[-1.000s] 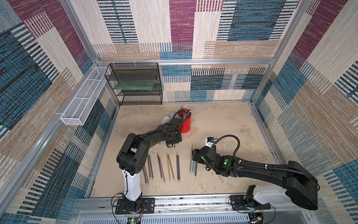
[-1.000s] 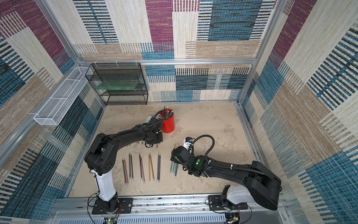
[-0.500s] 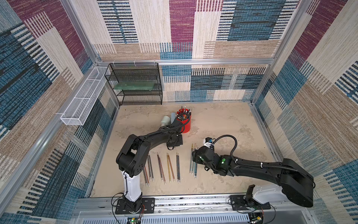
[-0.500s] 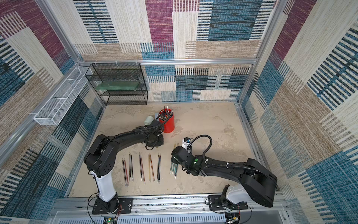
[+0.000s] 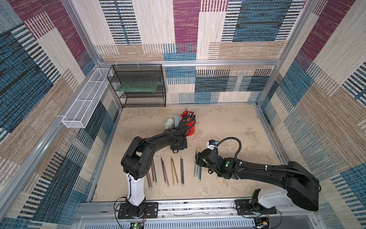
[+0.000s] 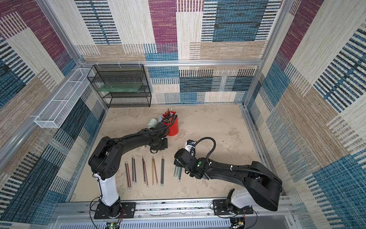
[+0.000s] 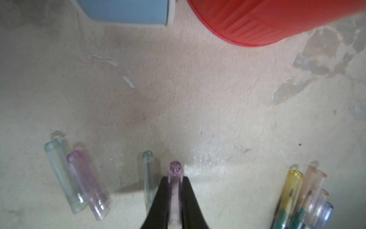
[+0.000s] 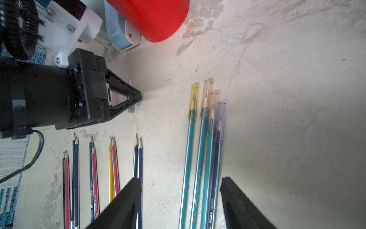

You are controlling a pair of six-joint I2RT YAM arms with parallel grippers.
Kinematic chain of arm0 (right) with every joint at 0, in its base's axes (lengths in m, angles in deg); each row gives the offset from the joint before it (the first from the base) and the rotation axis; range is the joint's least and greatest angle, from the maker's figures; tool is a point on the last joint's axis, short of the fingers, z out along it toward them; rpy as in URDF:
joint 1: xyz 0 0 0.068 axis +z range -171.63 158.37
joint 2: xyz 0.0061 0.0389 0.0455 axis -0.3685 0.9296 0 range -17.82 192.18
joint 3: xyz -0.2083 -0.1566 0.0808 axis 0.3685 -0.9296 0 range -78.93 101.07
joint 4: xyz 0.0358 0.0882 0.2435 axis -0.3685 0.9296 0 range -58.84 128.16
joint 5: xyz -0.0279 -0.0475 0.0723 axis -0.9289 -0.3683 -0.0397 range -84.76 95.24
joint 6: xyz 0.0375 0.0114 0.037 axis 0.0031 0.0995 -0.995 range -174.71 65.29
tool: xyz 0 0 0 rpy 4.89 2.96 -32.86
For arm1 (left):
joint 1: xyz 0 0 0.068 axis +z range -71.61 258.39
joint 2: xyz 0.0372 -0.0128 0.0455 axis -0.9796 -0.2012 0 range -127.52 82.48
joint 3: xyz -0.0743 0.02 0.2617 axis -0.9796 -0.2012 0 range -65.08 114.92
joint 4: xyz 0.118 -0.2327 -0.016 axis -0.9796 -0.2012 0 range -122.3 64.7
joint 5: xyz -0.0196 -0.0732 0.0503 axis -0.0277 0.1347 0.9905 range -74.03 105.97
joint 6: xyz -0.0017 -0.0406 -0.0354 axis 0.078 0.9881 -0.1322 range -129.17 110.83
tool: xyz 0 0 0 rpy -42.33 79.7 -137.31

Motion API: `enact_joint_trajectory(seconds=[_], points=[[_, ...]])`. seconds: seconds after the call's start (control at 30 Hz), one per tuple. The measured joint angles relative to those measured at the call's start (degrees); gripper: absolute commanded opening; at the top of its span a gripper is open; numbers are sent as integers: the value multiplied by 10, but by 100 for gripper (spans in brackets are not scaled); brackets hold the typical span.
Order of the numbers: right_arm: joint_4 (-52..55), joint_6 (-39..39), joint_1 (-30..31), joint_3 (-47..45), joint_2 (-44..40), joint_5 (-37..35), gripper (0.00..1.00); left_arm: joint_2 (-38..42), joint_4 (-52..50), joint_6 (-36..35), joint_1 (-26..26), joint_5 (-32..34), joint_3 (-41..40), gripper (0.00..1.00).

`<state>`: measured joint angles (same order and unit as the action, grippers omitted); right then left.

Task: Remove the protective cover of the pencils
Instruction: Place the protective sleeve at the center of the board.

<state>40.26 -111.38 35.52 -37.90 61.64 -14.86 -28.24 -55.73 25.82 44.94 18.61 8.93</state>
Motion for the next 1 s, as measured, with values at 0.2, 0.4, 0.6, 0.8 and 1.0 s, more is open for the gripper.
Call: enact_joint_trajectory(seconds=[0.2, 0.4, 0.6, 0.8, 1.0], points=[[1, 2, 0, 10, 10, 0, 68, -1, -8, 0, -1, 2, 4, 22], [2, 2, 0, 10, 15, 0, 68, -2, -11, 0, -1, 2, 7, 20], [2, 4, 0, 11, 16, 0, 68, -1, -13, 0, -1, 2, 13, 16], [2, 4, 0, 11, 18, 0, 67, 2, -15, 0, -1, 2, 20, 12], [3, 12, 1, 26, 30, 2, 64, 35, -17, 0, -2, 2, 13, 11]])
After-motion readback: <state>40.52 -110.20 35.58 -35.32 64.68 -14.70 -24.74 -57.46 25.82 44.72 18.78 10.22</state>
